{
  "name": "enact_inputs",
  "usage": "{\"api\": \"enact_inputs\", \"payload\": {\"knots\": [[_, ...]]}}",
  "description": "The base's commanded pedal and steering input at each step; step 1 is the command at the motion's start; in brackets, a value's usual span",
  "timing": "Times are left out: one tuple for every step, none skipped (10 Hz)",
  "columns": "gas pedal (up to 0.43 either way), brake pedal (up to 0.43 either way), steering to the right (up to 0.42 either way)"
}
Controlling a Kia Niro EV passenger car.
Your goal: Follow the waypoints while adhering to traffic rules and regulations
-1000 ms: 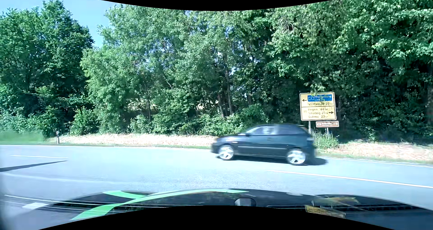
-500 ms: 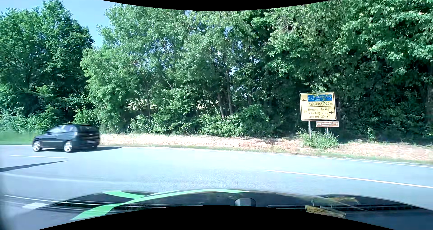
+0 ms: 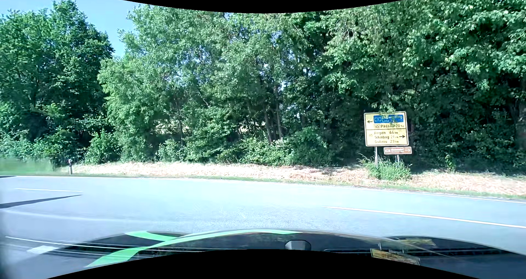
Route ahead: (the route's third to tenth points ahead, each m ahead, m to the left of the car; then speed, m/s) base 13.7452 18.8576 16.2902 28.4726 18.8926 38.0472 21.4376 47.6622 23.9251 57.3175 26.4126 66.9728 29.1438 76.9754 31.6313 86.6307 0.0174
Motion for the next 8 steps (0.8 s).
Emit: {"api": "enact_inputs", "payload": {"knots": [[0.0,0.189,-0.137],[0.0,0.189,-0.137],[0.0,0.189,-0.137],[0.0,0.189,-0.137],[0.0,0.195,-0.137],[0.0,0.189,-0.137],[0.0,0.189,-0.137],[0.0,0.189,-0.137]]}}
